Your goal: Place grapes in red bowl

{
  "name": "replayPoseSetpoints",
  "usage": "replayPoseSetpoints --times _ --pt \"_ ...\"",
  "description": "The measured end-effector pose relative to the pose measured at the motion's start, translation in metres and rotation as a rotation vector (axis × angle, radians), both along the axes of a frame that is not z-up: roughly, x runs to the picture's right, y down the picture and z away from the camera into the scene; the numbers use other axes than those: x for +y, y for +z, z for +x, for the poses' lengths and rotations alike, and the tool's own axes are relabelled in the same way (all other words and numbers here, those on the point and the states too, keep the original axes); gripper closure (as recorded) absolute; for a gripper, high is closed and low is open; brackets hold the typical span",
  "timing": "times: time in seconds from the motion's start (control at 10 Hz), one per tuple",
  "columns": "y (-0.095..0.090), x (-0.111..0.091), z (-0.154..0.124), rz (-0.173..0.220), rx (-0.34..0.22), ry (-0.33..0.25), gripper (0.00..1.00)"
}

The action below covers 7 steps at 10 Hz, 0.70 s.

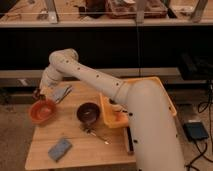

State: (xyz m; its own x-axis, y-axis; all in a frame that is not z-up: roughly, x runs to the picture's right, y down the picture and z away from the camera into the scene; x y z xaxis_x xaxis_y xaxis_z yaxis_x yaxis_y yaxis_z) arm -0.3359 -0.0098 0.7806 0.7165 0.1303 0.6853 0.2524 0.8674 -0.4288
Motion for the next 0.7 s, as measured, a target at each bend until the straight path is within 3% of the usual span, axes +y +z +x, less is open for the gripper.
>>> replayPoseSetpoints --times 0.2,0.4,0.7 --pt "0.0213 0.0067 -0.0088 -0.040 -0.018 0.010 0.77" --pt "0.0234 0.0082 -0.0090 -0.067 -0.044 0.025 0.58" --pt "0.0182 0.0058 -0.0073 -0.073 -0.069 0.026 0.28"
